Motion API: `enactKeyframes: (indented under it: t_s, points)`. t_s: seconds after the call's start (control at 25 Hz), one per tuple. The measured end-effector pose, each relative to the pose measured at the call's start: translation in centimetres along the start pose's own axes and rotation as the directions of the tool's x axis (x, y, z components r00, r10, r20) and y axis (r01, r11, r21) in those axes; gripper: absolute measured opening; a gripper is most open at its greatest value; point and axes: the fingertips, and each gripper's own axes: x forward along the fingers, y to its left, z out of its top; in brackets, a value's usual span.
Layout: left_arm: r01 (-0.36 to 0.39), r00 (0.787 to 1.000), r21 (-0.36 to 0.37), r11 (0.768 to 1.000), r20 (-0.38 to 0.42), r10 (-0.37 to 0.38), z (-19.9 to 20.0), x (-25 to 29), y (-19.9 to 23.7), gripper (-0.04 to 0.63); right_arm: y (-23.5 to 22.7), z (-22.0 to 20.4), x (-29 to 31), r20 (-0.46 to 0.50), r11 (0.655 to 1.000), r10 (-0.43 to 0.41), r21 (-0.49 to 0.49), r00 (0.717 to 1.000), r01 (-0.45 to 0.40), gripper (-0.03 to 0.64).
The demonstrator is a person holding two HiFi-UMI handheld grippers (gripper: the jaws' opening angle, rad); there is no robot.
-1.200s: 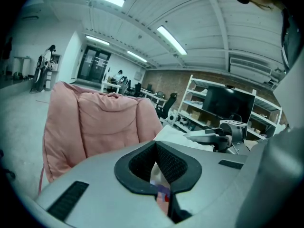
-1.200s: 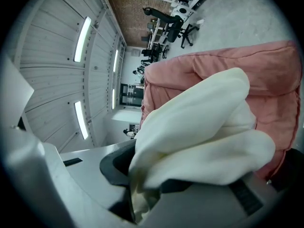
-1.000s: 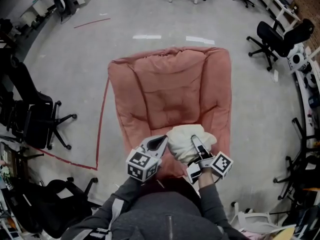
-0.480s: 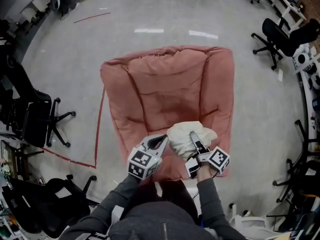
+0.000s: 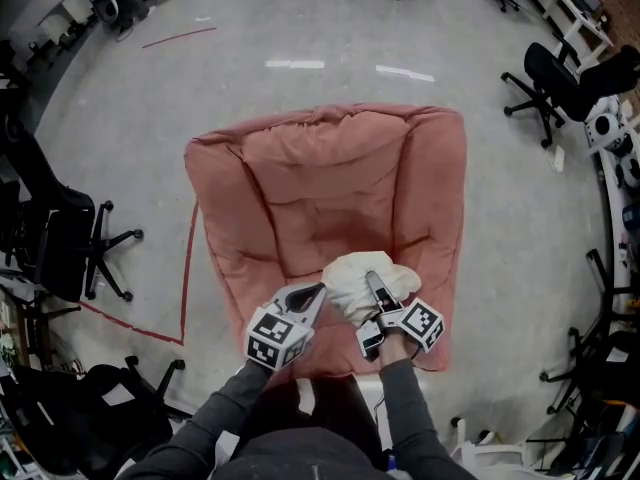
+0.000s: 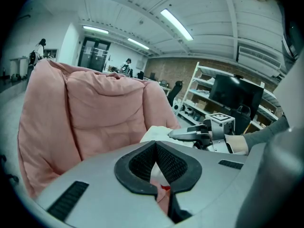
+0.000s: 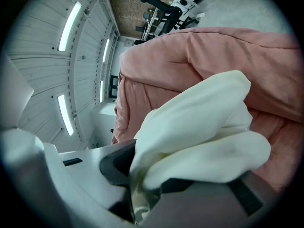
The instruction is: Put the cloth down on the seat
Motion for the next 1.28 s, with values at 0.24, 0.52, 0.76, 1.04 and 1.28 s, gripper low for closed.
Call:
enactKeyframes:
  t_s: [0.24, 0.52, 0.76, 1.04, 1.28]
  points:
    - [-0.009, 1.000, -0.044, 0.999, -0.024, 0.008, -1.0, 0.2, -0.1, 0.005, -1.9, 1.8, 1.7, 0.019, 0.999, -0.023, 0.025, 1.000, 0.022, 0.100]
    - [-0.029, 0.998, -0.083, 0.996, -0.050, 0.025, -2.1, 0.3, 0.5, 0.005, -3.7, 3.3, 3.6, 0.073, 0.997, -0.037, 0.074, 0.997, 0.032, 0.100]
    - [-0.041, 0.998, -0.105, 0.994, -0.050, 0.036, -1.9, 0.5, 0.8, 0.005, -5.1, 4.4, 4.8, 0.121, 0.992, -0.070, 0.117, 0.990, 0.056, 0.100]
    - [-0.055, 0.996, -0.119, 0.991, -0.073, 0.046, -2.7, 0.8, 1.7, 0.005, -7.4, 6.5, 6.0, 0.214, 0.985, -0.139, 0.133, 0.967, 0.112, 0.100]
    - [-0.056, 0.997, -0.123, 0.991, -0.051, 0.050, -2.3, 1.1, 2.3, 0.005, -9.1, 7.7, 7.2, 0.283, 0.975, -0.201, 0.146, 0.938, 0.165, 0.100]
